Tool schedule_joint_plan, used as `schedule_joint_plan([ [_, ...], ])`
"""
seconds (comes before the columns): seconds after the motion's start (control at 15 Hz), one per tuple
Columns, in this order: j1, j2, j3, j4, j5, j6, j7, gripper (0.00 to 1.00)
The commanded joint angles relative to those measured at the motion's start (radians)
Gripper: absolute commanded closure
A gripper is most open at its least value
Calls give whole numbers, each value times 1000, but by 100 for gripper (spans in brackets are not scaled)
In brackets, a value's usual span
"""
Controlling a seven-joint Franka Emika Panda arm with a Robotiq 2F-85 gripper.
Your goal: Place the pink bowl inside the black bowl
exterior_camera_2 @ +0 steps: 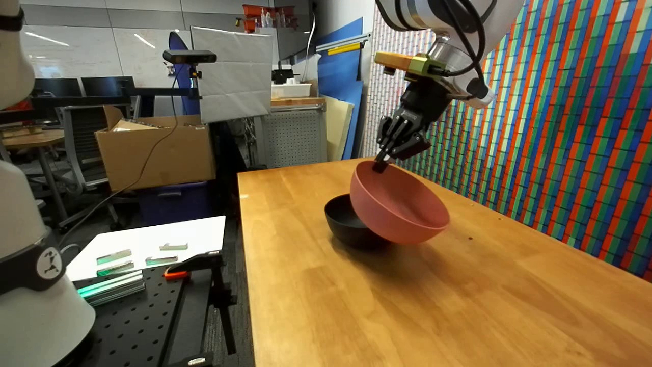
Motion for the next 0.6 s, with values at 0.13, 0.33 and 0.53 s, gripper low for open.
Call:
schedule_joint_plan([
  [0.13, -4, 42, 11, 110, 9, -84, 7, 96],
  [0.33, -4, 52, 11, 135, 12, -108, 12, 95],
  [0.53, -1, 81, 12, 180, 6, -169, 9, 95],
])
